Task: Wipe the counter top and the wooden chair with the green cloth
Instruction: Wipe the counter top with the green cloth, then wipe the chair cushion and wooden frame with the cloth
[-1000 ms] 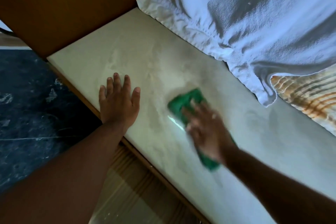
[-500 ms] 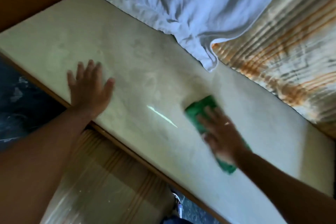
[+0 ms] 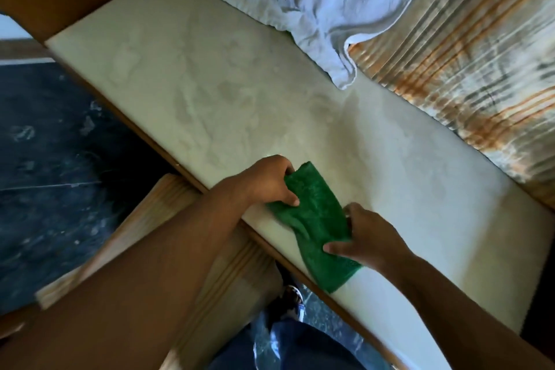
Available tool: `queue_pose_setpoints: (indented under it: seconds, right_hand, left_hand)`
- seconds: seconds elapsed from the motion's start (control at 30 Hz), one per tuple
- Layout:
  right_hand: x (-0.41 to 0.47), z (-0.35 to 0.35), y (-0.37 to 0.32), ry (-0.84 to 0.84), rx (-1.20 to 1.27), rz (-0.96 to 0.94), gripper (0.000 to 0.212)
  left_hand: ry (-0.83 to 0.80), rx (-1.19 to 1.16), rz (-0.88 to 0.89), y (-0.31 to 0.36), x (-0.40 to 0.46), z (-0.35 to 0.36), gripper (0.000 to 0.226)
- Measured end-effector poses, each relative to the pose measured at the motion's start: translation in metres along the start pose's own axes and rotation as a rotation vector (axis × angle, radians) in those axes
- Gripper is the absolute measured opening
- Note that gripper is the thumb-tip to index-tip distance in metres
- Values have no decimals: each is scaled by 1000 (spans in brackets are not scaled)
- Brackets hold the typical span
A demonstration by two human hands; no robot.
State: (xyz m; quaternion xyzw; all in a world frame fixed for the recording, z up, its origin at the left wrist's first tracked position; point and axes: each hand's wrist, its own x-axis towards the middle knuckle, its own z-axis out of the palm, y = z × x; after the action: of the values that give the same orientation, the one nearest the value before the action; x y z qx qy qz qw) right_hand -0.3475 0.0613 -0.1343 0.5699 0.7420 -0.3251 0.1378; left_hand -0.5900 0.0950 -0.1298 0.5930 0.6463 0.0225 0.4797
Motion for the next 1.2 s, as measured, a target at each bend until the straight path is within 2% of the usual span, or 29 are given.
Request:
queue_pose_setpoints:
  seconds: [0.07,0.13,0.27,0.33,0.47,0.53,0.6,0.7,0.73,0.77,0.8,0.83,0.87,0.9,0.97,1.03,1.1,1.2]
  right_hand:
    - [9,-7,-17,-142,-61,-91,42]
    - [13,-14,-36,-251,12,-173,32]
    - [11,-7,-87,-358,637,-286,28]
    - [16,28,-119,-379,805,-294,23]
    - [42,142,-173,-375,496,-288,16]
    - [66,199,-193,-424,357,-281,13]
    - [93,239,-207,-457,252,-277,19]
    - [143,285,-223,-430,6,-287,20]
    - [159,294,-225,-380,-142,-321,36]
    - [174,306,-229,-314,-344,-394,59]
    - [185,318,-234,-228,-528,-508,80]
    - [195,333,-241,-155,-639,-657,92]
    - [202,348,-251,-119,-697,-803,95]
    - [207,361,-261,-107,-729,-917,94]
    - [218,390,-275,-115,-822,-1024,95]
    - [227,409,-278,-71,-858,-1049,91]
    - [232,416,-269,17,-829,-1072,76]
    - [221,430,-269,100,-735,-1008,63]
  left_hand:
    - [-134,-182,-22,-12,-18,-10,36]
    - [-203,-432,-58,-38,-49,-21,29]
    - [-40,-1027,-98,-130,-122,-19,28]
    - [63,-1270,-149,-187,-153,4,31]
    - [245,-1431,-487,-297,-185,85,47]
    - [297,-1420,-634,-344,-183,120,38]
    - [343,-1430,-681,-380,-168,138,32]
    - [511,-1534,-576,-439,-137,139,30]
    - [612,-1457,-509,-455,-129,133,30]
    - [713,-1243,-459,-475,-122,130,36]
    - [749,-915,-431,-498,-118,128,45]
    - [725,-477,-420,-521,-116,131,54]
    - [671,-87,-399,-542,-114,137,61]
    - [599,165,-375,-559,-114,142,67]
    - [539,320,-298,-588,-114,154,71]
    - [558,319,-237,-604,-111,161,70]
    - [571,324,-206,-612,-110,159,68]
    - [536,285,-234,-620,-113,152,67]
